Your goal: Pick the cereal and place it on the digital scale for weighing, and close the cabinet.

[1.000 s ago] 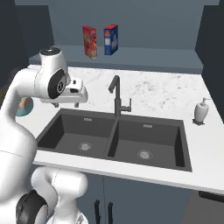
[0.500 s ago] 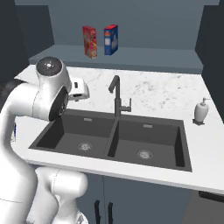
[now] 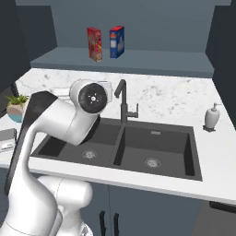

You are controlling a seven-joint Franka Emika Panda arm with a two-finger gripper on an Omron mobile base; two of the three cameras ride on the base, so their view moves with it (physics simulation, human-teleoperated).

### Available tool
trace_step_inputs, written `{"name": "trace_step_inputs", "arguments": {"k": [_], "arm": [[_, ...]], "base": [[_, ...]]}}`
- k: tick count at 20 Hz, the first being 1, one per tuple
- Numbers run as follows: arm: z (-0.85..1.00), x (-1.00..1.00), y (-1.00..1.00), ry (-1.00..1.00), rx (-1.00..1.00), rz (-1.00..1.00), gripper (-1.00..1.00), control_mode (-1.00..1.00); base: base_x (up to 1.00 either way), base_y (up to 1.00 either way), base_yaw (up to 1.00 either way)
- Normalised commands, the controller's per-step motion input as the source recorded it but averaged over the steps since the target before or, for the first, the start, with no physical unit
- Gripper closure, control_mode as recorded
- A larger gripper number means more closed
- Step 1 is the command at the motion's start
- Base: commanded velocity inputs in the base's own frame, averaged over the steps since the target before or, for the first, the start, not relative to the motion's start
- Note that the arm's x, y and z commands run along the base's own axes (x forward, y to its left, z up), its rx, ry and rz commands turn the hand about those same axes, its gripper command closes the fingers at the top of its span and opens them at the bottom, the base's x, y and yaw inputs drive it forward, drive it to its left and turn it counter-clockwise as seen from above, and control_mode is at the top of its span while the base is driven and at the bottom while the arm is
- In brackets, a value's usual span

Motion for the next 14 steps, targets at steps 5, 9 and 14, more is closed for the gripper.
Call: {"name": "trace_step_inputs", "arguments": {"k": [5,9,14], "arm": [[0.68,0.0,-0.27,-0.43,0.16,0.13,-1.0,-1.0],[0.64,0.0,-0.26,-0.36,0.13,0.14,-1.0,-1.0],[0.66,0.12,-0.05,-0.09,0.05,0.13,-1.0,-1.0]], "base": [[0.0,0.0,0.0],[0.0,0.0,0.0],[0.0,0.0,0.0]]}}
